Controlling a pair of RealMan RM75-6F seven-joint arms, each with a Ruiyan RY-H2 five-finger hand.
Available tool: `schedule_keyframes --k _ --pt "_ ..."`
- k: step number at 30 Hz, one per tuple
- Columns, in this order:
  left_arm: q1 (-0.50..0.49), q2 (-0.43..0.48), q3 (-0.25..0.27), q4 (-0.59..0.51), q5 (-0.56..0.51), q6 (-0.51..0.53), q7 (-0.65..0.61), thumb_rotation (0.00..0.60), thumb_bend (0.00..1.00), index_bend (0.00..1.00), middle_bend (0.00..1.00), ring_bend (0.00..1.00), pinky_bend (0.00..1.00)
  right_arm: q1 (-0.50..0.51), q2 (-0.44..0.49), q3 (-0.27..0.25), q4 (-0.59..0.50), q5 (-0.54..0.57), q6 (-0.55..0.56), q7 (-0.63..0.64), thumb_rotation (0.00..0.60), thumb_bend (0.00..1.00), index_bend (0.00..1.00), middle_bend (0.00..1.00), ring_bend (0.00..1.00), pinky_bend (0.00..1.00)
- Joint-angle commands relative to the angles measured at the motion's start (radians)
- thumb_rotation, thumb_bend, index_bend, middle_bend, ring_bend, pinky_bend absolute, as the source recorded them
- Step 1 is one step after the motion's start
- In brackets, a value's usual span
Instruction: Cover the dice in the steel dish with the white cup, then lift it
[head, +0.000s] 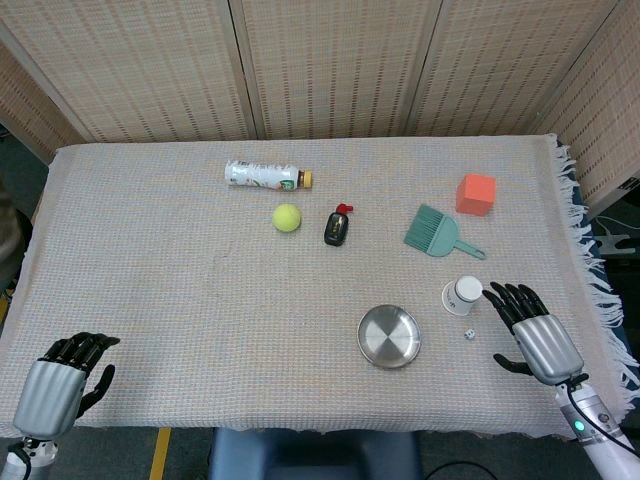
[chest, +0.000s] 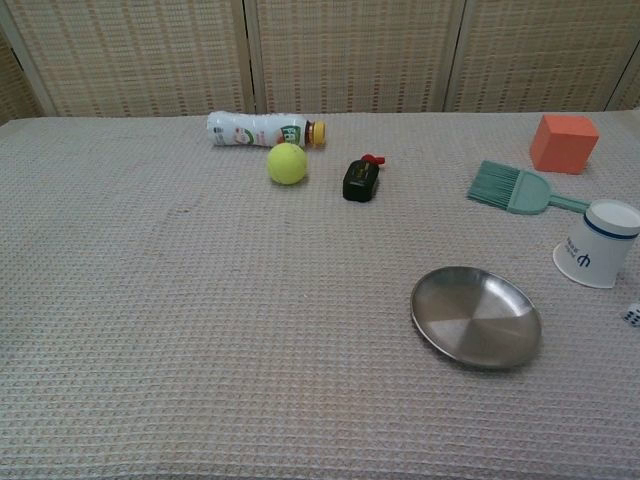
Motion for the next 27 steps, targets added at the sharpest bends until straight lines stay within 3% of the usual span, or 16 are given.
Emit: schedule_keyframes --k 1,11,13,14,16,18,21,25,27 --pt "0.0 0.0 0.001 0.002 0.001 0.0 0.003 0.6 0.4 0.34 0.38 0.33 0.46 0.0 0.0 0.001 -0.002 0.004 -0.002 -0.003 0.6 0.05 0.0 0.0 0.0 0.05" --pt "-0.002 0.0 0.0 -0.002 -0.002 -0.001 -0.005 0.6 0.4 0.34 0.38 0.33 0.46 0.024 -0.022 0.003 0.027 -0.016 -0.024 0.033 0.6 0.05 0.0 0.0 0.0 0.08" --pt "-0.003 -0.001 0.0 0.003 -0.004 -0.004 -0.003 0.6 0.4 0.34 0.38 0.33 0.46 0.029 -0.059 0.015 0.082 -0.058 0.024 0.045 0.6 0.05 0.0 0.02 0.0 0.19" --pt "-0.004 -0.002 0.0 0.005 -0.006 -0.008 -0.003 0.6 0.4 0.34 0.38 0.33 0.46 0.03 -0.094 0.021 0.134 -0.093 0.069 0.064 0.6 0.05 0.02 0.07 0.01 0.3" --pt "-0.005 -0.001 0.0 0.002 -0.012 -0.012 -0.01 0.6 0.4 0.34 0.38 0.33 0.46 0.031 -0.153 0.024 0.232 -0.143 0.136 0.11 0.6 0.05 0.13 0.21 0.1 0.5" --pt "-0.004 0.001 0.0 -0.003 -0.012 -0.01 -0.013 0.6 0.4 0.34 0.38 0.33 0.46 0.036 -0.186 0.011 0.298 -0.182 0.167 0.159 0.6 0.05 0.27 0.36 0.26 0.65" --pt "-0.002 0.004 0.001 -0.006 -0.007 -0.003 -0.01 0.6 0.4 0.34 0.38 0.33 0.46 0.05 -0.219 -0.009 0.364 -0.224 0.188 0.223 0.6 0.07 0.38 0.48 0.45 0.76" --pt "-0.001 0.005 0.002 -0.008 -0.007 -0.002 -0.011 0.6 0.4 0.34 0.38 0.33 0.46 0.061 -0.233 -0.02 0.396 -0.244 0.188 0.235 0.6 0.13 0.46 0.6 0.6 0.89" --pt "-0.002 0.005 0.002 -0.009 -0.01 -0.006 -0.015 0.6 0.4 0.34 0.38 0.33 0.46 0.096 -0.224 -0.037 0.404 -0.27 0.126 0.167 0.6 0.16 0.49 0.68 0.67 0.96"
